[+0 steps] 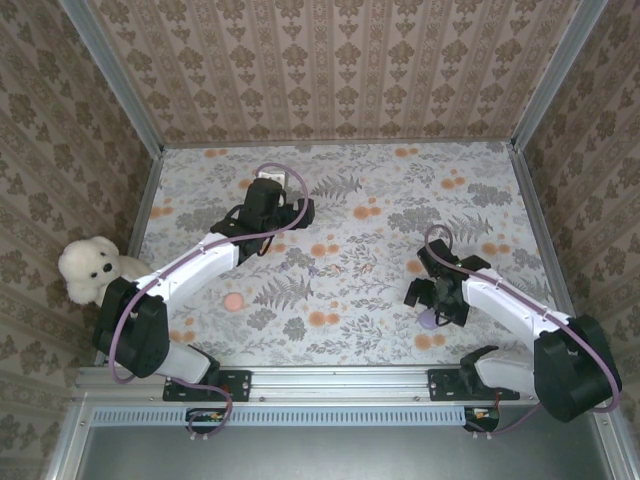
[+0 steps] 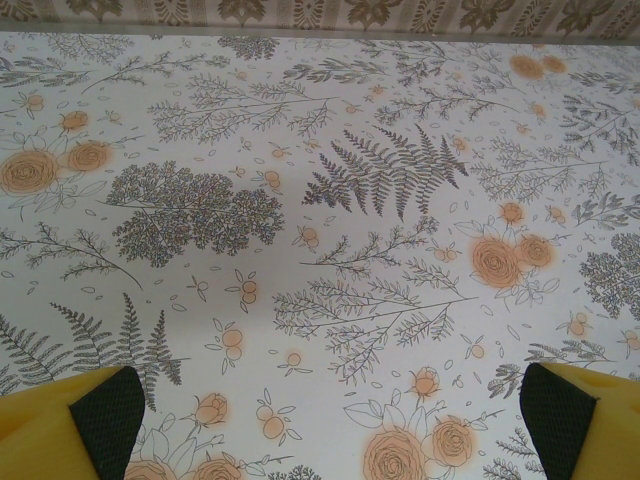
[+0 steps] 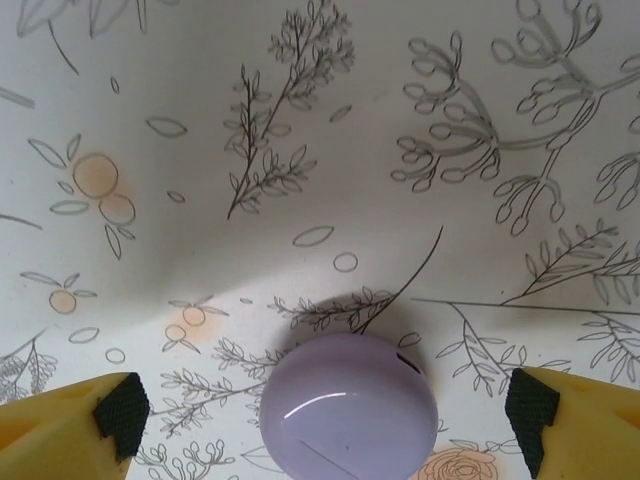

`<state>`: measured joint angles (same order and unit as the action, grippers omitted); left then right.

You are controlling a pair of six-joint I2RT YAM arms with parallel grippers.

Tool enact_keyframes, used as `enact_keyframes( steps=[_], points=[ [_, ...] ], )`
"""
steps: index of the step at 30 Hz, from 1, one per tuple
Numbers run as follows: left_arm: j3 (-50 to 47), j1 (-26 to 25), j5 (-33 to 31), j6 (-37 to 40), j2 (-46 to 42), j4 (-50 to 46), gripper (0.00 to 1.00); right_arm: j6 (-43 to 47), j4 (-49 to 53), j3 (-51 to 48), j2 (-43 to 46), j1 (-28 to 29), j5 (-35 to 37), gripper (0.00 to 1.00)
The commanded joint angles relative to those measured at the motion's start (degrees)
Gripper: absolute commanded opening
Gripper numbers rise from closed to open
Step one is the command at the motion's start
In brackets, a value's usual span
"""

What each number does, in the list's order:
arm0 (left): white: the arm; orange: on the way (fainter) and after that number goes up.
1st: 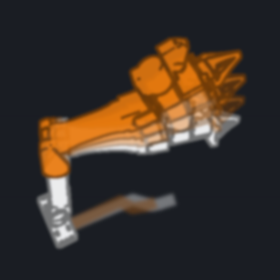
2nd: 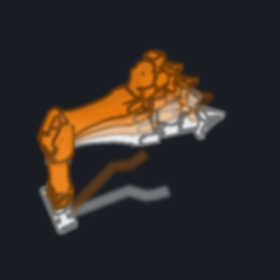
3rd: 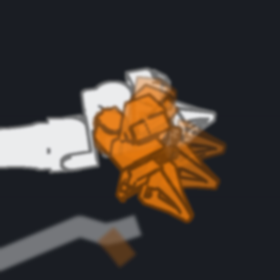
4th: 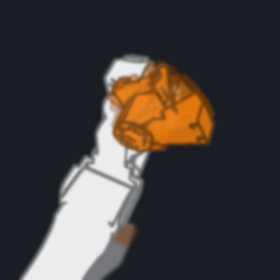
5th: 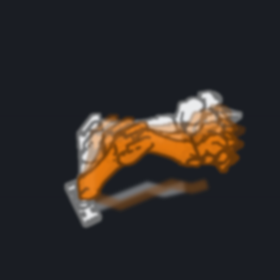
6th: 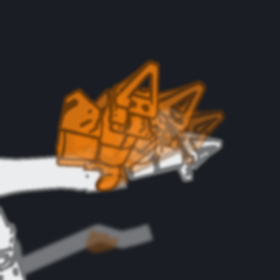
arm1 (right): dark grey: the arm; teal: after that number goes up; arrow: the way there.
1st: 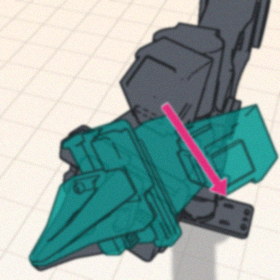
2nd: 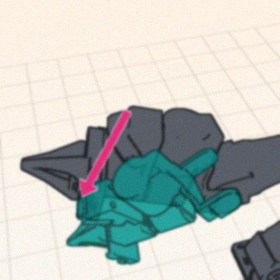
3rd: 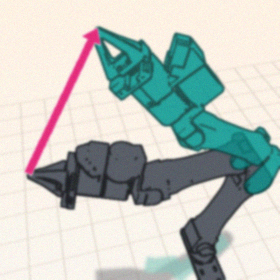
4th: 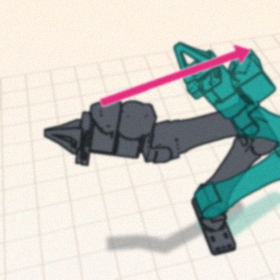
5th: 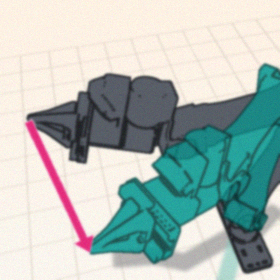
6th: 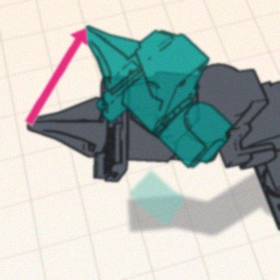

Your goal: Insert the wireless bluetooth earbuds into the charging case

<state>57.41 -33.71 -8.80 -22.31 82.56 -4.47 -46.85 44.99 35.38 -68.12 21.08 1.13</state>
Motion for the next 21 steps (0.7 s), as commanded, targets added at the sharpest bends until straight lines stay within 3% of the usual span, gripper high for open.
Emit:
enact_keyframes(
  steps=[1,12,21],
  points=[
    [0.6,-0.3,0.3,0.2,0.7,0.4,1.00,-1.9,-0.8,-1.5,1.4,1.1,-3.1,0.95],
    [0.8,-0.2,0.4,0.0,0.8,0.6,1.00,-6.6,-4.4,0.7,-1.7,7.6,-5.7,0.94],
    [0.3,-0.3,0.4,-0.1,0.3,0.7,1.00,-10.6,-7.9,6.1,-7.9,17.5,-6.1,0.94]
  ],
)
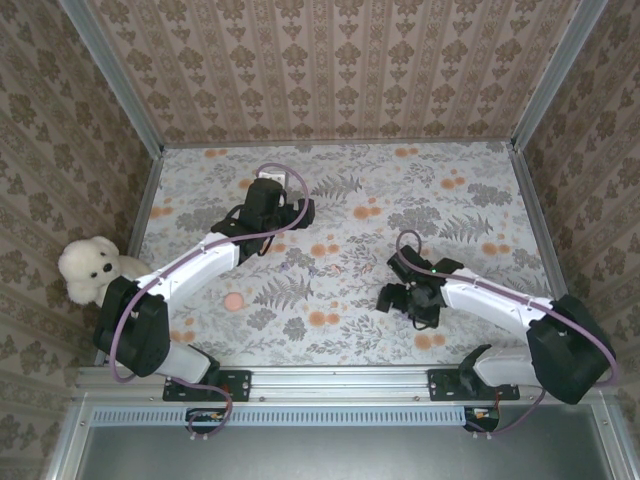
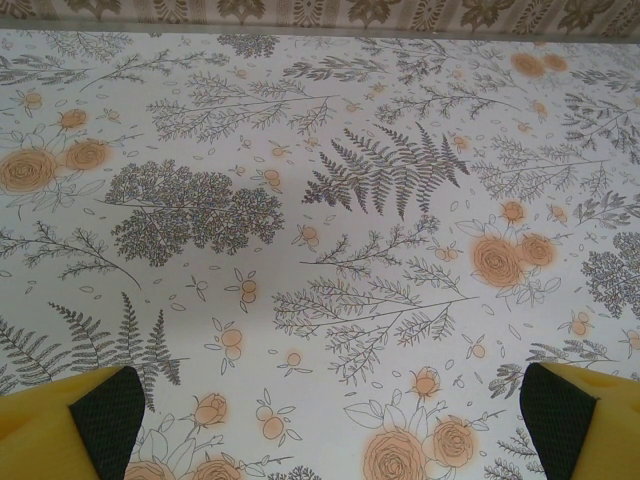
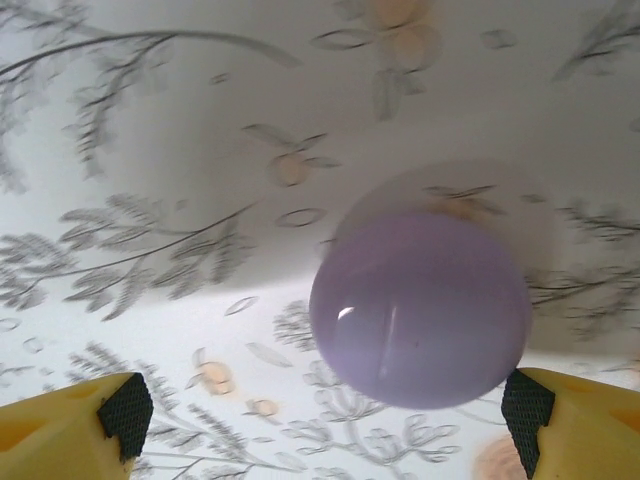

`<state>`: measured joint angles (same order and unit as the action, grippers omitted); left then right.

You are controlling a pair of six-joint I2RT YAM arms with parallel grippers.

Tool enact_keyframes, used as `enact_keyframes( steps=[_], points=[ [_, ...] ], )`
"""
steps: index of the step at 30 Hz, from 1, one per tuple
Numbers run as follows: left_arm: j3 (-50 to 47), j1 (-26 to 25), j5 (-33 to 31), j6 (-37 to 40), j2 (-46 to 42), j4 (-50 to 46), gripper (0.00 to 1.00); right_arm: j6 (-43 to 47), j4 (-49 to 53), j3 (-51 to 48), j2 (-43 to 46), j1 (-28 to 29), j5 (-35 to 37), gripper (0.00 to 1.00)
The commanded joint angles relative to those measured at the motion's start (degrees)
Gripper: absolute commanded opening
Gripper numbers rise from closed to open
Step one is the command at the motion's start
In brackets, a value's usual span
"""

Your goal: Insert the wireless bluetooth earbuds into the charging case

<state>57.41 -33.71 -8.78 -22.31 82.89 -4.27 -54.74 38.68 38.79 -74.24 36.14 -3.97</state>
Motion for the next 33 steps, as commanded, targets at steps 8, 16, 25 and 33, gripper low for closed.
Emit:
enact_keyframes(
  steps=[8,16,25,33],
  points=[
    [-0.5,-0.3,-0.2,0.5,-1.6,0.1,1.00,1.8,4.9,12.4,-7.7,9.6,0.7,0.94],
    [-1.5,-0.2,-0.4,0.6,-3.4,-0.3,1.00,14.6,14.9,18.1,-8.1,5.9,11.5,0.95],
    [-1.3,-0.2,-0.2,0.5,-4.2,-0.9,1.00,17.0,14.2,15.9,-11.9,1.5,11.2,0.95],
    [-1.2,-0.2,0.1,0.1,-4.1,-0.8,1.00,14.7,10.8,12.5,-13.5,1.4,10.4,0.95]
  ],
)
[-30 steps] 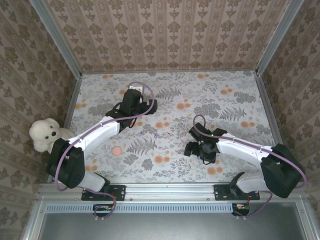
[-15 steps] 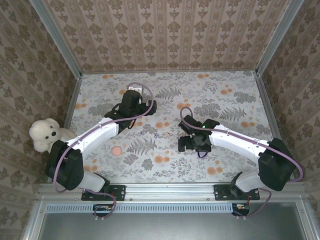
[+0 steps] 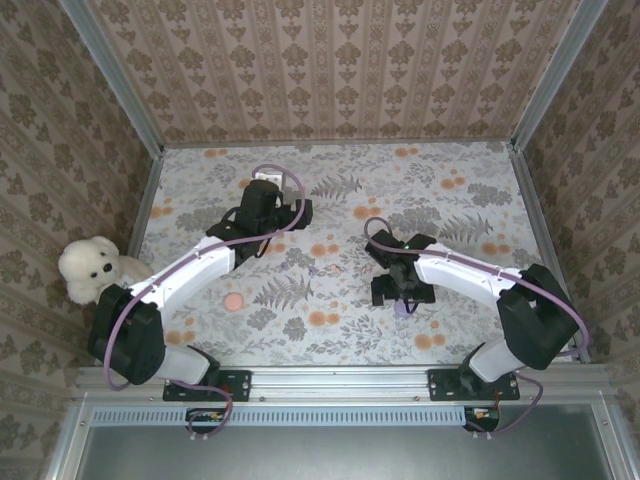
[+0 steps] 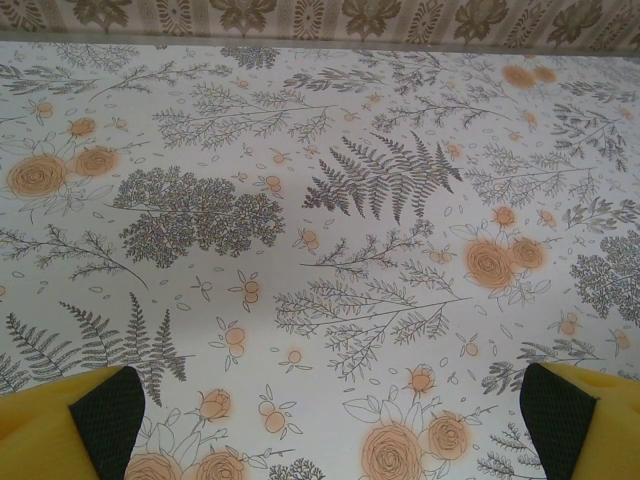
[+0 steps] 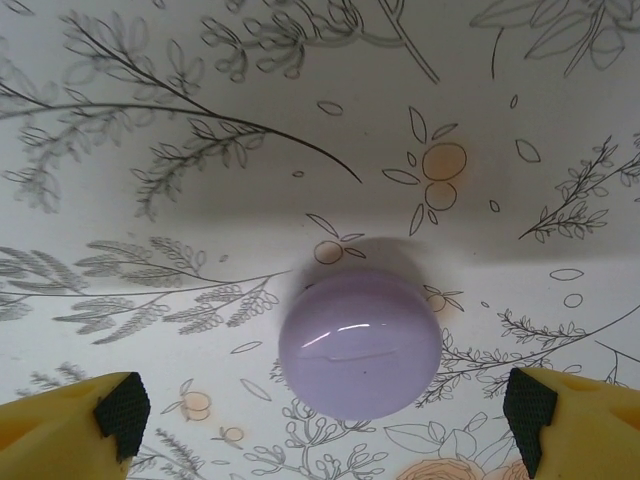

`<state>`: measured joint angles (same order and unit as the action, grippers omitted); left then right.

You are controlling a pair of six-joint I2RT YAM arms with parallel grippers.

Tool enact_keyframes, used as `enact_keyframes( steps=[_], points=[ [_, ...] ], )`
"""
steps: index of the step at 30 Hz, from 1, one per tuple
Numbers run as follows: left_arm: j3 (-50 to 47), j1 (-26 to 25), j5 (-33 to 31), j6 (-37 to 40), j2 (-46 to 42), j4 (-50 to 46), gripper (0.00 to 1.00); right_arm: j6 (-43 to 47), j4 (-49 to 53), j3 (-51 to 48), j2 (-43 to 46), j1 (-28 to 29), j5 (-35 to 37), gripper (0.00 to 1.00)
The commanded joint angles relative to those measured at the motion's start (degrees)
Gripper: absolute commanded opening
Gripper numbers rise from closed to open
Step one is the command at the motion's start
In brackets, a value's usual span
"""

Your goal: Insert the wireless bluetooth earbuds into the charging case

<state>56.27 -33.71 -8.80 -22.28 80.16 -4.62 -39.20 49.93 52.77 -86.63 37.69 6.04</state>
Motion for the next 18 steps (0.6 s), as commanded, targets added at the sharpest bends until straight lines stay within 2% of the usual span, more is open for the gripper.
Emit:
enact_keyframes(
  steps=[1,18],
  points=[
    [0.0,-0.2,0.1,0.0,-1.4,-0.5,1.00,-1.0,-1.0,-2.1,-1.3,-0.2,0.4,0.94],
    [0.5,-0.3,0.4,-0.3,-0.8,-0.7,1.00,-0.3,-6.0,-5.2,-2.4,-3.0,-1.5,0.84]
  ],
)
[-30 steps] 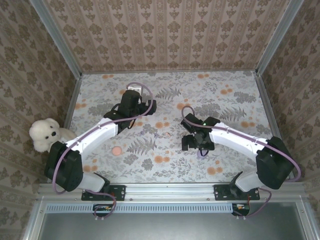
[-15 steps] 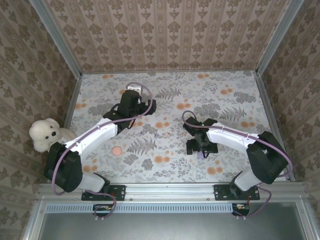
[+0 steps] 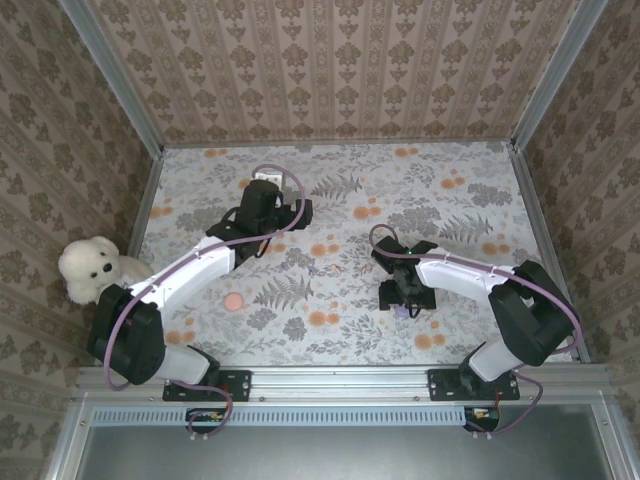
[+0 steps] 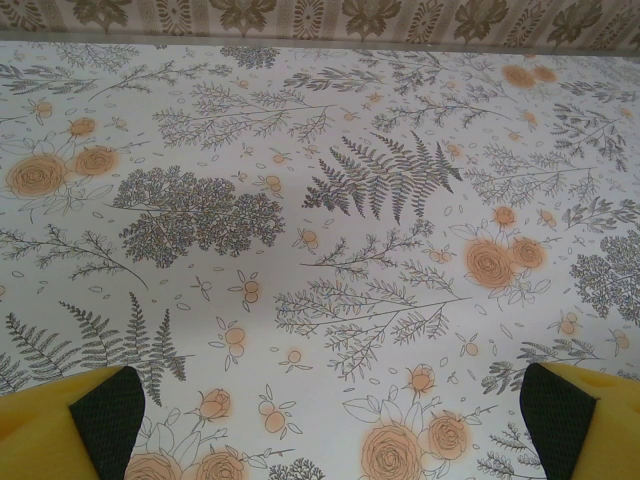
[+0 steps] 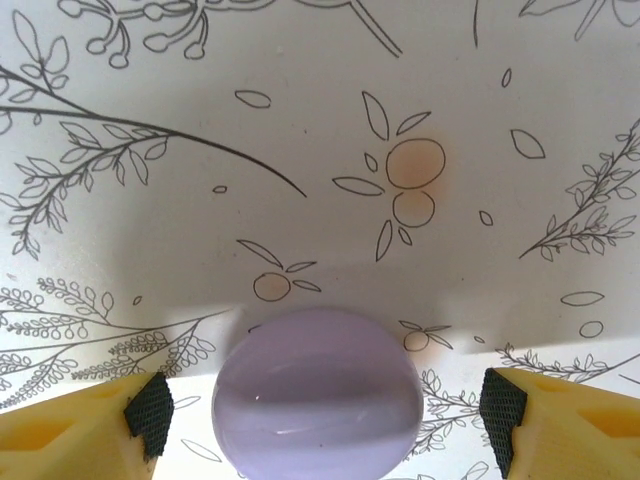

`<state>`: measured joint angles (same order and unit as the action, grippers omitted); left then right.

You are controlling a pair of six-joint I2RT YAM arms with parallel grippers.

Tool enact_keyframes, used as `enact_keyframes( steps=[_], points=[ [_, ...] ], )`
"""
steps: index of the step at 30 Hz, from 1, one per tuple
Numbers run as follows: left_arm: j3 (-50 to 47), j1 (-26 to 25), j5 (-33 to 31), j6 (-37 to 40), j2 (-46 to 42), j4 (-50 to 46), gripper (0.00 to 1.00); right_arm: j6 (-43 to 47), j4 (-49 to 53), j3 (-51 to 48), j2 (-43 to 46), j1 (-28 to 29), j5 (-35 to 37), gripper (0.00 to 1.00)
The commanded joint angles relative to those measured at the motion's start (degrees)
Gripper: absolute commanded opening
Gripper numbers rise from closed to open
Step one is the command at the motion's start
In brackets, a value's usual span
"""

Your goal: Insert the wireless bluetooth earbuds into the charging case

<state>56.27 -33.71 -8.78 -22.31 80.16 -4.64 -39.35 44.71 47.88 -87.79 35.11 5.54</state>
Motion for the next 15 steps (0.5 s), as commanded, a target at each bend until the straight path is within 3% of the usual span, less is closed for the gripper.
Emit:
enact_keyframes(
  steps=[1,15],
  points=[
    [0.6,-0.3,0.4,-0.2,-0.7,-0.7,1.00,0.0,-0.9,-0.3,-1.4,-0.4,-1.1,0.83],
    [0.6,-0.3,0.3,-0.3,-0.6,-0.9,1.00,0.6,-1.8,-0.7,-2.7,-0.6,-2.0,0.68]
  ],
)
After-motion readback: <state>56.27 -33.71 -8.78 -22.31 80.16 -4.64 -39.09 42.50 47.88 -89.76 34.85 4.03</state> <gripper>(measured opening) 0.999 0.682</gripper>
